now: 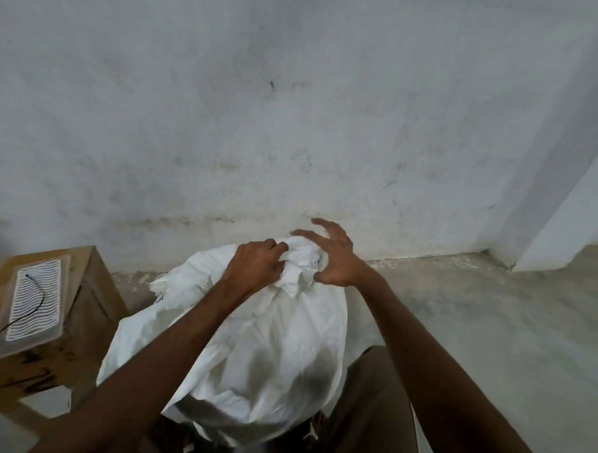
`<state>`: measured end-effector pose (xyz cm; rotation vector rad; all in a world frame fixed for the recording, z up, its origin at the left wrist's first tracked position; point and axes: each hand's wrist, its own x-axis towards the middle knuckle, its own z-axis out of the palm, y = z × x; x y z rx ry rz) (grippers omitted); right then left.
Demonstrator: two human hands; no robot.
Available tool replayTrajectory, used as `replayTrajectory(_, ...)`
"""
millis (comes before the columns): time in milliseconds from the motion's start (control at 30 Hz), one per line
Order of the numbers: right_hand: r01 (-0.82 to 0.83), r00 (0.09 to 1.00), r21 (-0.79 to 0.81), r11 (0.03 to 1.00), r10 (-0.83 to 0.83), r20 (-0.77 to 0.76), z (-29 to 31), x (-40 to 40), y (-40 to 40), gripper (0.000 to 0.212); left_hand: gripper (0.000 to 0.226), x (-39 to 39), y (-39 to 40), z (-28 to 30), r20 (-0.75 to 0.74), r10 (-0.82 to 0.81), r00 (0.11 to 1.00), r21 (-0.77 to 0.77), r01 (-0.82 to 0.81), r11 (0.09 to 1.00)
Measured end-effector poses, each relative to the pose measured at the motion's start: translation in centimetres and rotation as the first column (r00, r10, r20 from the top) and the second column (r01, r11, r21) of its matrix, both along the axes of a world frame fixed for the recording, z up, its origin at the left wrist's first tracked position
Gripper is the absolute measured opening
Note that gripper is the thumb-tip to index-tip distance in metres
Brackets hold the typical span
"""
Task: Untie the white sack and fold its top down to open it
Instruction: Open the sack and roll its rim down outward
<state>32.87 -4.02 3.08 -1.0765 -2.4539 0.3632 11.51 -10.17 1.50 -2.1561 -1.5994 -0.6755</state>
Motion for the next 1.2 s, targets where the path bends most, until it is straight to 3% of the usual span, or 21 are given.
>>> replayTrajectory(67,-0.089,0.987,0.134,0.987,0.069,0.146,0.2,-0.7,0.6,0.063,0.025,0.5,0.1,0.4,0.004,-0.012,1.000,-0.009,0.012,1.000)
replayTrajectory(133,-0.056,0.973,0.162,0.985,0.018,0.231,1.2,-1.4,0.2,0.044,0.030,0.5,0.2,0.3,0.058,-0.029,0.998,0.006,0.029,1.000)
replayTrajectory(233,-0.049,0.967,0.308,0.950,-0.033,0.254,0.8,-1.6,0.0,0.025,0.053,0.5,-0.9,0.4,0.339,-0.059,0.939,-0.051,0.081,0.995)
replayTrajectory(333,-0.069,0.960,0.437,0.897,-0.059,0.273,-1.9,-1.4,0.0,0.026,0.068,0.6,-2.6,-0.2,0.554,-0.071,0.830,-0.160,0.190,0.969)
replayTrajectory(400,-0.042,0.963,0.532,0.846,-0.108,0.248,-3.6,-1.4,-0.3,0.023,0.058,0.5,-2.9,-1.3,0.439,-0.114,0.891,-0.188,0.215,0.958)
replayTrajectory(467,-0.023,0.972,0.590,0.807,-0.120,0.201,-4.8,-1.5,-0.9,0.018,0.046,0.2,-2.6,-2.4,0.198,-0.144,0.970,-0.123,0.170,0.978)
replayTrajectory(533,0.011,0.986,0.511,0.859,-0.093,0.135,-5.0,-1.7,-1.3,0.029,0.040,-0.3,-2.0,-3.5,-0.058,-0.181,0.982,-0.043,0.178,0.983)
replayTrajectory(633,-0.047,0.971,0.163,0.985,0.006,0.239,-3.1,-2.4,-1.4,0.057,0.021,-1.4,-1.0,-4.9,-0.405,-0.291,0.867,0.100,0.358,0.928)
replayTrajectory(700,-0.076,0.913,-0.068,0.995,0.097,0.397,-1.6,-2.9,-1.0,0.076,0.021,-1.7,-0.5,-5.2,-0.505,-0.322,0.801,0.156,0.451,0.879)
replayTrajectory(800,-0.112,0.857,-0.010,0.994,0.102,0.506,-0.9,-4.1,-0.6,0.082,0.023,-1.4,-0.4,-4.9,-0.523,-0.369,0.768,0.174,0.520,0.836)
replayTrajectory(867,-0.111,0.896,0.074,0.991,0.068,0.439,-1.6,-4.5,-0.7,0.060,0.025,-1.5,-0.6,-4.9,-0.458,-0.435,0.776,0.108,0.534,0.839)
replayTrajectory(933,-0.122,0.921,0.149,0.981,0.056,0.386,-2.5,-4.6,-0.9,0.039,0.034,-1.9,-1.0,-4.7,-0.209,-0.483,0.850,-0.025,0.489,0.872)
replayTrajectory(1000,-0.082,0.941,0.217,0.973,0.004,0.339,-3.2,-4.0,-1.0,0.036,0.047,-2.4,-1.8,-4.1,0.140,-0.370,0.919,-0.152,0.389,0.909)
replayTrajectory(1067,-0.003,0.958,0.296,0.955,-0.083,0.275,-3.9,-3.1,-0.7,0.040,0.069,-3.4,-2.3,-4.1,0.382,-0.183,0.906,-0.201,0.275,0.940)
replayTrajectory(1133,0.029,0.949,0.389,0.921,-0.147,0.278,-5.1,-2.3,-1.1,0.045,0.076,-4.6,-2.6,-3.8,0.514,-0.031,0.857,-0.314,0.222,0.923)
replayTrajectory(1200,0.055,0.941,0.495,0.867,-0.211,0.266,-6.6,-2.0,-1.8,0.050,0.060,-5.4,-2.6,-3.5,0.486,0.055,0.872,-0.464,0.204,0.862)
